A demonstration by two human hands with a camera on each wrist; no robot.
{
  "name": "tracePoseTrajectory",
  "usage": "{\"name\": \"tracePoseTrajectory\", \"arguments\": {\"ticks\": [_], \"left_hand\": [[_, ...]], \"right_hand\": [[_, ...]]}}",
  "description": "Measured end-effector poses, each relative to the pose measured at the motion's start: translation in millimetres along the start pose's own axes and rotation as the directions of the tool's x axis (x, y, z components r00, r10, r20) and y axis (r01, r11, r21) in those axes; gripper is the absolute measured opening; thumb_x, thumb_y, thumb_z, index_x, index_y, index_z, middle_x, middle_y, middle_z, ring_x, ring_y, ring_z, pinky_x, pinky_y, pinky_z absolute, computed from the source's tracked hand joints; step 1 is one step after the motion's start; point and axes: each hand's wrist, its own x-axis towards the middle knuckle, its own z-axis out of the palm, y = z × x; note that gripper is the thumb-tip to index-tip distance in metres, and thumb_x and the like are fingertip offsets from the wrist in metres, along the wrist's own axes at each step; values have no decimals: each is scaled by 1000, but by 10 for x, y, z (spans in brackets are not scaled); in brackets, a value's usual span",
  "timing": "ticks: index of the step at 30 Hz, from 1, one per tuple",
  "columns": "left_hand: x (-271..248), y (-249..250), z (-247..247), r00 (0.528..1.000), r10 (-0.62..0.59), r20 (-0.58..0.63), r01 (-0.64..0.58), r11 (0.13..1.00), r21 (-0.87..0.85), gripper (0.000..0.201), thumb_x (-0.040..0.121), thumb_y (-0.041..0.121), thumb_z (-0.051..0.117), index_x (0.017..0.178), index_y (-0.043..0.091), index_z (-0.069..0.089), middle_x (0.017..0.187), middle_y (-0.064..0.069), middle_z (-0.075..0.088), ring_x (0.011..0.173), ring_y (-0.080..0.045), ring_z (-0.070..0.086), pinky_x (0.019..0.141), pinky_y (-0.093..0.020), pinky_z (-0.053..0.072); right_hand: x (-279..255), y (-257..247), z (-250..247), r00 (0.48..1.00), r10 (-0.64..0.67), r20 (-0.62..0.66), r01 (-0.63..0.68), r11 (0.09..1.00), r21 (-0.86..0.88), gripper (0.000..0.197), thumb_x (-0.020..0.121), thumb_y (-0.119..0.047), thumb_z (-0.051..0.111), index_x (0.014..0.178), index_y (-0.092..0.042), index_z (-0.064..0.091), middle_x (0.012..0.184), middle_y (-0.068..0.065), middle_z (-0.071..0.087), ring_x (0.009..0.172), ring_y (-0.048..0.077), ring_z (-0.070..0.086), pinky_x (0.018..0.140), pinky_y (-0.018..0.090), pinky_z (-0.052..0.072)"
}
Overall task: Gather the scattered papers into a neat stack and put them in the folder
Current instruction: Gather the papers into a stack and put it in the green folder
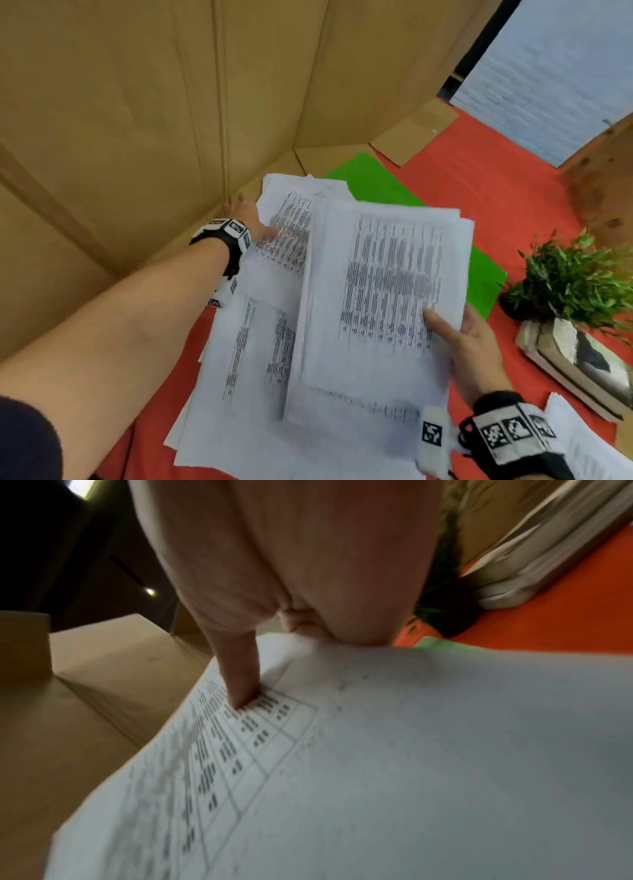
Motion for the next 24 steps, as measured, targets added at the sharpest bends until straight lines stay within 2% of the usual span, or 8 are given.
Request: {"name": "tracePoseTrajectory", "arguments": {"ticks": [2,4,7,10,13,16,19,24], "left_hand": [[-15,-30,48,999,-30,35,32,998,-61,121,69,59,77,152,-1,12,161,-20,13,148,-36,17,120,-45,18],[-46,-48,143,999,-7,52,13,992,-124,106,67,62,76,144,4,33,148,-18,41,132,-36,44,109,-45,38],[-232,-5,287,991,92,97,-78,986,-145,67,77,63,65,112,8,55,105,-8,63,92,-26,60,80,-36,52],[-537,124,497,982,149,114,-125,973,-192,27,93,31,57,101,5,51,97,-12,58,88,-28,57,69,-30,41],[-818,212,736,964,223,143,-151,906,-394,16,93,16,54,102,3,55,100,-10,65,99,-32,62,76,-32,48],[-1062,195,885,940,297,169,-169,834,-526,25,98,15,46,118,9,61,115,-6,67,103,-25,62,88,-30,49],[-1211,133,974,907,355,226,-172,804,-570,19,101,18,42,92,13,59,98,-3,66,88,-20,58,75,-26,44],[-1224,34,1016,845,397,359,-153,822,-549,38,95,38,49,93,2,61,94,-14,69,76,-15,53,72,-31,47]], "right_hand": [[226,-99,56,996,-39,-82,43,998,46,51,74,-33,82,118,-13,65,112,5,76,102,25,72,89,43,55],[437,-108,84,988,4,-154,9,996,87,16,88,-9,69,104,-13,69,97,-2,79,81,12,74,75,30,60],[664,31,187,966,167,-196,-180,982,-51,10,88,-2,66,93,-8,70,86,5,77,57,9,70,54,23,56],[791,261,368,917,386,-99,-397,906,-145,31,89,-2,65,120,1,60,97,11,72,77,23,68,56,25,54],[838,374,527,869,471,-153,-492,855,-162,75,81,-19,79,143,-1,41,138,12,53,116,33,56,87,43,50],[871,518,447,865,465,-191,-498,843,-204,107,50,-40,96,137,0,47,130,18,60,109,34,60,93,50,50],[977,897,189,821,554,-140,-571,802,-176,126,24,-49,99,132,-3,53,118,22,68,98,36,69,84,53,57],[602,425,339,851,522,-57,-525,846,-95,24,84,1,71,107,1,64,96,27,74,78,40,74,64,53,61]]}}
